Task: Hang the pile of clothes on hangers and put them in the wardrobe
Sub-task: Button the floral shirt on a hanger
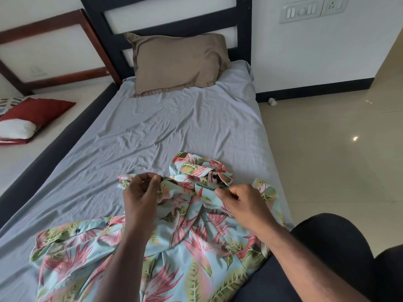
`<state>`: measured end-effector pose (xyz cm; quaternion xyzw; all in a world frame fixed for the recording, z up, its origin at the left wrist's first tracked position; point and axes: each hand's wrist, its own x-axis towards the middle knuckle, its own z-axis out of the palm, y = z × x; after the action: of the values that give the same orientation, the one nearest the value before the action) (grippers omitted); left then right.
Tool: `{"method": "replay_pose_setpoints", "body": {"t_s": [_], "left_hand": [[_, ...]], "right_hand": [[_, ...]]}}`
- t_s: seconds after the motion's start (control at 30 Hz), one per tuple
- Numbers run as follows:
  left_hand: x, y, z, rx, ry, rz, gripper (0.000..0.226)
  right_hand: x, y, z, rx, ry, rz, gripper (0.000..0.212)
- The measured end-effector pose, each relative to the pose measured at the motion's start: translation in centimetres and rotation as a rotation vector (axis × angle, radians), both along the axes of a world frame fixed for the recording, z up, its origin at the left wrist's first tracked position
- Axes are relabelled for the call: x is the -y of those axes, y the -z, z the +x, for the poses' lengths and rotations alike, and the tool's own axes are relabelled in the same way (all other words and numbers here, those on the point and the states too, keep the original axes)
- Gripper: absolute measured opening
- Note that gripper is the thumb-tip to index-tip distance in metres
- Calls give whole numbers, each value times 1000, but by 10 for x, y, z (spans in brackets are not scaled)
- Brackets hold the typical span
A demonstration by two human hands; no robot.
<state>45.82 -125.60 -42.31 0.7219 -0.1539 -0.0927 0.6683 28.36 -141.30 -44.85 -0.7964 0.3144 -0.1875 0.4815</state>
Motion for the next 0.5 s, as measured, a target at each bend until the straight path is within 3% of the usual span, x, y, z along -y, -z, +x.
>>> {"method": "replay_pose_setpoints", "body": {"t_s": [0.1,0.2,0.27,0.33,0.5], "left_hand": [[-2,-8,-7,-56,51,-47,10],[0,-13,-16,-107,121,-92,12],[3,-16,-29,-126,177,-97,11],[8,-17,-45,-131,229,-74,11],[22,-11,-76,-125,285,-14,10]], "right_hand": [[0,-10,-5,114,-52,447,45],[-2,-20,-10,280,-191,911,20],[-2,-23,-11,322,-294,1005,6],[-3,-23,-11,334,-332,1018,11],[-6,-16,-7,357,-251,1001,6]]}}
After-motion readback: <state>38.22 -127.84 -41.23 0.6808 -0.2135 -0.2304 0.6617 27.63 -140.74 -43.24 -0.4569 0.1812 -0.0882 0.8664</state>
